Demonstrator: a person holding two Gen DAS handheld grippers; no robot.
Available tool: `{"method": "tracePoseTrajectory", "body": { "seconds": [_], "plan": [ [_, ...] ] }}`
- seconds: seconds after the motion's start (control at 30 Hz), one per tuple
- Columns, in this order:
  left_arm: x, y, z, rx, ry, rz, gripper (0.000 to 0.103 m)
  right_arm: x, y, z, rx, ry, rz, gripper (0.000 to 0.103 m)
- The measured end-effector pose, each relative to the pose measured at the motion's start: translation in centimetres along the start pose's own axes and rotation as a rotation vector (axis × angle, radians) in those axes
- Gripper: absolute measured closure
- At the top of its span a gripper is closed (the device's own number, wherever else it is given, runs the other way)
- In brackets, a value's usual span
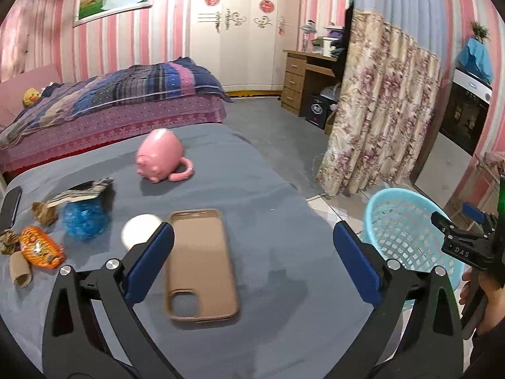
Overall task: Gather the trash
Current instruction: 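Open the right gripper, dropping the cardboard piece into the basket, then move both open grippers back over the table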
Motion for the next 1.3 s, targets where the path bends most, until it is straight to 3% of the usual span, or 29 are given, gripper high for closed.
{"method": "tracePoseTrajectory", "body": {
  "seconds": [0.2, 0.33, 0.6, 0.8, 0.93, 1.03, 1.3],
  "plan": [
    [-2.7, -0.3, -4.7, -0.021, 0.062, 0.008, 0.006, -1.3, 0.8, -1.9, -0.006, -0.017, 0.024, 0.004],
    [-4.6, -1.1, -8.1, -0.031, 0.117, 0.011, 0.005, -2.3, 1.6, -3.7, 0.024, 0.018, 0.037, 0.004],
    [-8.4, -2.5, -15.8, -0.07, 0.201, 0.044, 0.005, -5.0, 2.2, -12.3, -0.041, 0.154, 0.051, 0.004],
    [-9.0, -4.1, -21.4, -0.16, 0.266, 0.051, 0.005, -7.0, 2.1, -19.6, -0.102, 0.264, 0.048, 0.004],
    [-8.9, -4.9, -23.9, -0.169, 0.295, 0.031, 0.005, -8.2, 2.3, -24.8, -0.159, 0.291, 0.044, 0.004],
    [-9.6, -5.2, -26.7, -0.236, 0.305, 0.037, 0.005, -9.1, 3.1, -27.7, -0.15, 0.33, 0.042, 0.004],
    [-11.2, -6.7, -32.2, -0.355, 0.359, 0.062, 0.005, -10.2, 3.8, -33.1, -0.137, 0.379, 0.028, 0.004]
  ]
}}
Point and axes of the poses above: each gripper's, at about its wrist camera, not at the fingertips, and x roughly the way its jaws point, z to its right, y to its top, the point moved 4 cm from there along x, roughly the way its jaws point, and after that the axes turned 11 degrees about -y, right-handed, at the moved point
